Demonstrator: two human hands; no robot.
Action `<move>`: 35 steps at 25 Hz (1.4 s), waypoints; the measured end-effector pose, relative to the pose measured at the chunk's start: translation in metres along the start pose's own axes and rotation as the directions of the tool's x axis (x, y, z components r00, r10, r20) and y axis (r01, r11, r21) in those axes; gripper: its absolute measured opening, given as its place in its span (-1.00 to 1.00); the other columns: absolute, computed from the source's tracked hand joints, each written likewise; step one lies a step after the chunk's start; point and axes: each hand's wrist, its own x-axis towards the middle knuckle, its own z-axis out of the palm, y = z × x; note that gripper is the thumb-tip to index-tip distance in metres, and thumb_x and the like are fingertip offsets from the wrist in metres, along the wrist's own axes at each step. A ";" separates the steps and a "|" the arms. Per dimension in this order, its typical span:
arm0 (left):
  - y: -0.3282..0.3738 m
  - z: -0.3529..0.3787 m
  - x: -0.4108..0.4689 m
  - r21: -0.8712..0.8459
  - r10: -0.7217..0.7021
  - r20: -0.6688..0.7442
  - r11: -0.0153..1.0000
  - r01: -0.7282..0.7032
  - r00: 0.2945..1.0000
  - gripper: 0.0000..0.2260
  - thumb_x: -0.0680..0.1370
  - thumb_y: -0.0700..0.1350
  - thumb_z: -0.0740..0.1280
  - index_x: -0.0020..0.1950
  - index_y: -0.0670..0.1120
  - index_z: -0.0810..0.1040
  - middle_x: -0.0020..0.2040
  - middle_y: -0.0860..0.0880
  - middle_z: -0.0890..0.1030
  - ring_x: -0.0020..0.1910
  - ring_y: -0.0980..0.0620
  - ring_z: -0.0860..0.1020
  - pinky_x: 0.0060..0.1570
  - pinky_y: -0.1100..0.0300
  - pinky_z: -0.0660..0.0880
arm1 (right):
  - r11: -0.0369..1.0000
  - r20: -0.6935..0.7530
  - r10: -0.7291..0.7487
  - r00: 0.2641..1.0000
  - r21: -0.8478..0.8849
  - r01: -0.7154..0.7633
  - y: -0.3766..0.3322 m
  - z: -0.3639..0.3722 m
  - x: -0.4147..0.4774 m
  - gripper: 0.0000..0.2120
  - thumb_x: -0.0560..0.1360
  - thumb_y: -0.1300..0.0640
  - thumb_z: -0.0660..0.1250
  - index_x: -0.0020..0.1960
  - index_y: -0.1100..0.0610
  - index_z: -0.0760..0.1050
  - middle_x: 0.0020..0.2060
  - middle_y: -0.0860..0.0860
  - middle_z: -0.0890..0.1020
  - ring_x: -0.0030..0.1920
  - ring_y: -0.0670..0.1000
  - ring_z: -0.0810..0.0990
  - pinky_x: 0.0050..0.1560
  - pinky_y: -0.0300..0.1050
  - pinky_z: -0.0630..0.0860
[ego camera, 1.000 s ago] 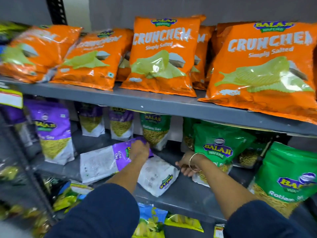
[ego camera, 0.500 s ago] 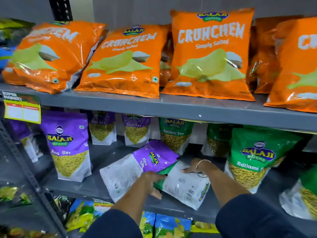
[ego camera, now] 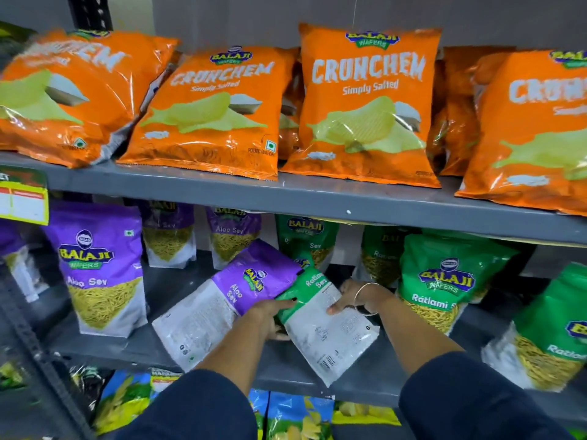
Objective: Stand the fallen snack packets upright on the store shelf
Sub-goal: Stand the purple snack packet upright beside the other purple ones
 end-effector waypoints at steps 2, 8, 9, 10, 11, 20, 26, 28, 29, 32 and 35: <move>0.010 0.013 -0.006 0.034 0.073 0.040 0.997 -0.074 0.997 -0.87 0.49 -0.26 0.35 -0.19 -0.14 0.42 -0.24 -0.10 0.49 -0.28 -0.05 0.46 0.31 -0.22 0.34 | 0.998 -0.050 -0.018 0.999 0.061 0.021 0.007 -0.008 -0.005 -0.21 0.32 0.01 0.49 0.40 0.30 0.26 0.26 0.17 0.48 0.24 0.13 0.47 0.30 -0.02 0.41; 0.020 0.040 -0.012 0.239 0.417 0.091 0.872 -0.426 0.904 -0.69 0.42 -0.41 0.36 0.00 -0.06 0.42 -0.10 -0.05 0.57 -0.04 -0.04 0.50 0.06 -0.07 0.42 | 0.956 -0.244 -0.043 0.969 0.272 0.111 0.028 0.002 -0.007 -0.10 0.20 0.14 0.59 0.41 0.31 0.21 0.33 0.17 0.46 0.33 0.11 0.44 0.31 -0.11 0.40; 0.020 0.041 -0.009 0.265 0.467 0.094 0.840 -0.474 0.879 -0.65 0.40 -0.43 0.38 0.04 -0.07 0.42 -0.05 -0.08 0.58 -0.01 -0.05 0.51 0.03 -0.03 0.43 | 0.929 -0.286 -0.052 0.957 0.337 0.151 0.031 0.009 -0.006 -0.07 0.19 0.23 0.59 0.41 0.32 0.16 0.31 0.17 0.47 0.34 0.12 0.44 0.31 -0.13 0.39; 0.020 0.042 -0.004 0.292 0.518 0.103 0.801 -0.523 0.849 -0.61 0.37 -0.45 0.40 0.06 -0.09 0.43 0.02 -0.13 0.59 0.01 -0.07 0.53 0.05 -0.02 0.46 | 0.904 -0.320 -0.036 0.947 0.393 0.167 0.033 0.015 -0.006 -0.06 0.18 0.29 0.58 0.41 0.31 0.15 0.29 0.18 0.49 0.33 0.12 0.45 0.30 -0.13 0.39; 0.021 0.042 0.000 0.315 0.556 0.116 0.765 -0.561 0.823 -0.58 0.32 -0.45 0.43 0.06 -0.11 0.44 0.08 -0.20 0.60 0.04 -0.11 0.55 0.12 -0.05 0.50 | 0.889 -0.347 -0.007 0.938 0.426 0.165 0.035 0.023 -0.004 -0.08 0.18 0.30 0.58 0.41 0.29 0.16 0.28 0.18 0.52 0.31 0.12 0.48 0.28 -0.11 0.40; 0.033 0.025 0.000 0.508 0.415 0.200 0.730 -0.457 0.887 -0.66 0.45 -0.52 0.15 0.09 -0.16 0.38 -0.21 -0.07 0.51 -0.30 0.06 0.48 -0.42 0.25 0.50 | 0.670 -0.139 0.262 0.955 0.738 -0.076 0.039 0.037 0.003 -0.25 0.38 0.18 0.44 0.40 0.26 0.06 0.14 0.15 0.52 0.07 0.14 0.55 0.06 0.02 0.54; 0.019 0.037 0.004 0.454 0.516 0.290 0.667 -0.590 0.806 -0.36 0.24 -0.46 0.48 0.29 -0.32 0.38 0.10 -0.14 0.53 -0.05 -0.02 0.57 -0.26 0.47 0.55 | 0.940 0.040 -0.094 0.995 0.334 0.075 0.041 0.049 -0.012 -0.07 0.26 -0.01 0.53 0.45 0.15 0.08 0.40 0.09 0.31 0.38 0.08 0.29 0.36 -0.04 0.30; 0.016 0.044 0.006 0.473 0.510 0.296 0.657 -0.588 0.808 -0.22 0.09 -0.30 0.55 0.28 -0.31 0.38 0.16 -0.21 0.57 0.15 -0.15 0.57 0.04 0.18 0.56 | 0.966 -0.066 -0.105 0.992 0.231 0.118 0.032 0.052 -0.011 -0.04 0.24 -0.12 0.51 0.48 0.08 0.09 0.44 0.10 0.25 0.46 0.17 0.14 0.46 0.08 0.19; 0.016 0.046 0.005 0.479 0.503 0.303 0.654 -0.585 0.810 -0.18 0.07 -0.28 0.56 0.28 -0.29 0.35 0.22 -0.24 0.56 0.22 -0.17 0.54 0.16 0.08 0.52 | 0.972 -0.154 -0.109 0.982 0.192 0.138 0.030 0.053 -0.012 -0.08 0.26 -0.10 0.50 0.47 0.09 0.14 0.42 0.11 0.28 0.46 0.19 0.15 0.47 0.09 0.18; 0.024 0.044 -0.005 0.579 0.410 0.341 0.617 -0.533 0.846 -0.21 0.24 -0.36 0.52 0.39 -0.23 0.24 0.34 -0.24 0.47 0.27 -0.10 0.48 0.30 0.00 0.40 | 0.845 -0.248 -0.027 0.968 0.512 0.155 0.038 0.047 -0.009 -0.18 0.26 0.25 0.53 0.38 0.27 0.16 0.28 0.19 0.45 0.34 0.18 0.41 0.33 -0.02 0.40; 0.031 0.037 -0.004 0.773 0.377 0.242 0.483 -0.413 0.894 -0.10 0.33 -0.26 0.48 0.53 -0.16 0.01 0.51 -0.22 0.18 0.48 -0.13 0.22 0.38 0.06 0.28 | 0.844 -0.305 0.036 0.952 0.520 0.135 0.051 0.033 -0.001 -0.20 0.26 0.31 0.49 0.41 0.25 0.21 0.31 0.19 0.43 0.32 0.20 0.42 0.38 0.06 0.36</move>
